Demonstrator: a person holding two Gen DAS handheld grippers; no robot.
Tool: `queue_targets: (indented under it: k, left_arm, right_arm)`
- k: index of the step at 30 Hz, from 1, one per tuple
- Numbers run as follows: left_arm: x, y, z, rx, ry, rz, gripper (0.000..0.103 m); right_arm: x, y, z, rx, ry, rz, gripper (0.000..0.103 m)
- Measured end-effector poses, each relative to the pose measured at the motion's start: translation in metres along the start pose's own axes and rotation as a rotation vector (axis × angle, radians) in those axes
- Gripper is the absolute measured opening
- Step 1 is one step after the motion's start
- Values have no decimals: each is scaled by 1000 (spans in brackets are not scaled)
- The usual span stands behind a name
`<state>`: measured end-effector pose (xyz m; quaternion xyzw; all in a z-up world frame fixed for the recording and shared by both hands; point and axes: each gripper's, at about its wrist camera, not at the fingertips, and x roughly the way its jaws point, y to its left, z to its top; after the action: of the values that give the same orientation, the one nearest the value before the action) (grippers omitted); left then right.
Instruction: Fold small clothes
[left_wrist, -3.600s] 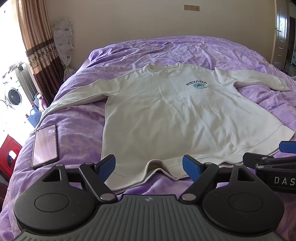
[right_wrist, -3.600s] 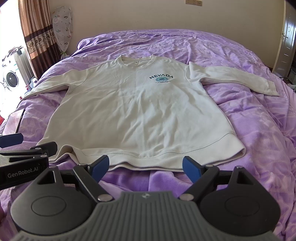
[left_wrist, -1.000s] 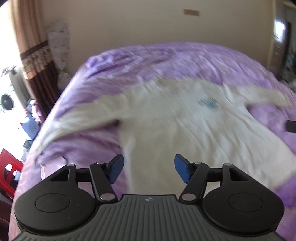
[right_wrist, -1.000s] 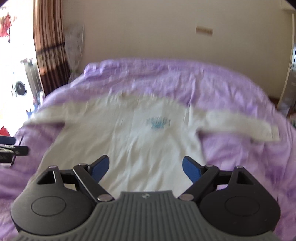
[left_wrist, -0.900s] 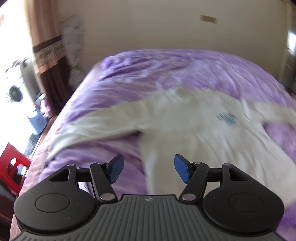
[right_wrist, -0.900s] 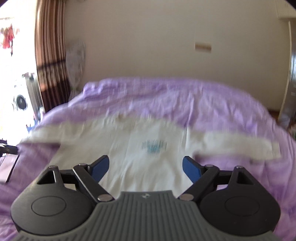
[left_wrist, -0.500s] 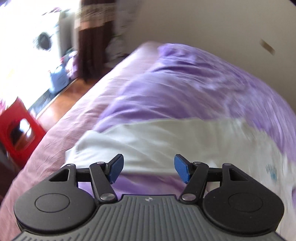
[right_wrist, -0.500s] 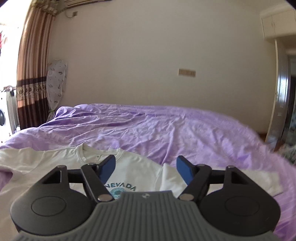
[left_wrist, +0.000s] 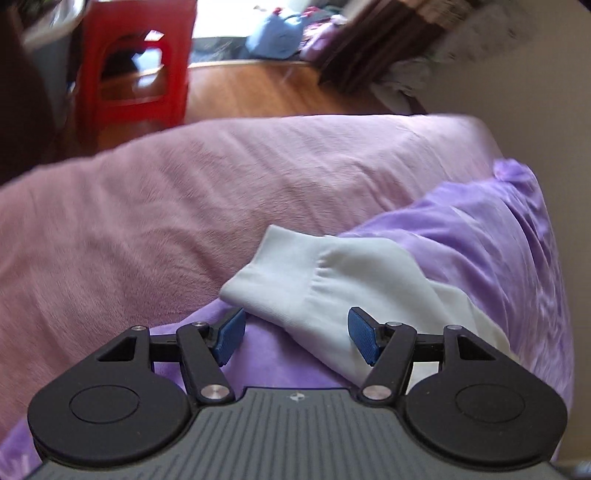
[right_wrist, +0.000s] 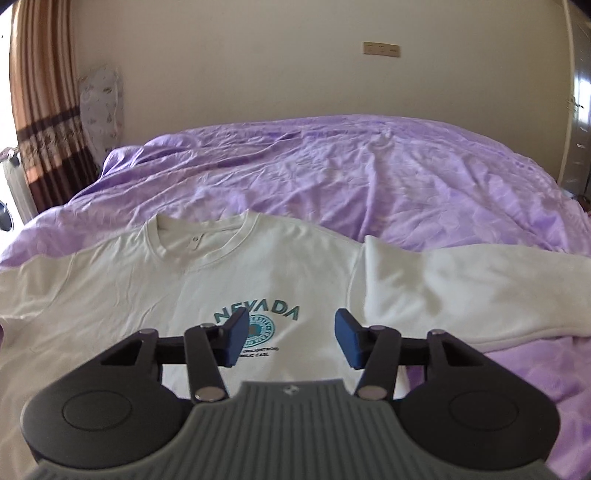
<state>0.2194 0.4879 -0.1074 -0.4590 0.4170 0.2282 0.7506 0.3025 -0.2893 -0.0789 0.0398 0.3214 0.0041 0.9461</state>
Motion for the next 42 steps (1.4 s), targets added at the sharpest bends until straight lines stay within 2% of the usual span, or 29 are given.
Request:
queue_targets:
  k: [1,4,5,7,8,11,16,21,25,29,34,37,40,42]
  left_arm:
    - [4,7,1,-47,11,-10,67]
    - [13,13,3,-119,15,-20,48]
    - [13,14,4,-130,3,-20,35]
    - [10,12,6,-151,-21,-18,19]
    - [5,9,7,-152,-48,-4,6]
    - [-17,-10,8,-101,-145,-1,5]
    - [-77,-90,-7,152,-331,-23,5]
    - [-134,-193,-48,426,-444,-85,5]
    - [-155,-274,-101,628,-489,-61,5]
    - [-143,-337,-168,776,-485,-47,5]
    - [-103,-380,-258,954,-424,-144,5]
    - [-65,-389,-312,1045,-346,-182,5]
    - [-21,-382,-358,1134,-275,-208,5]
    - [6,-370,-388,1169,-186,-224,5]
  right_arm:
    - [3,3,1,-11,1,0,49]
    - [5,9,3,-31,2,-10,49]
    - [6,9,4,-34,7,-15,49]
    - [10,10,5,-40,19,-25,49]
    - [12,9,5,-45,27,-31,49]
    - [20,6,5,-59,64,-61,45]
    - [19,-3,7,-56,103,-47,41]
    - [11,-4,16,-69,117,-4,41]
    - [6,-8,25,-42,147,45,41]
    - [-5,-10,32,-36,130,76,41]
    - [-14,-17,27,13,120,111,41]
    - [-9,-22,14,44,156,123,41]
    - [3,-26,4,89,206,136,41]
    - [11,-24,-2,98,234,136,41]
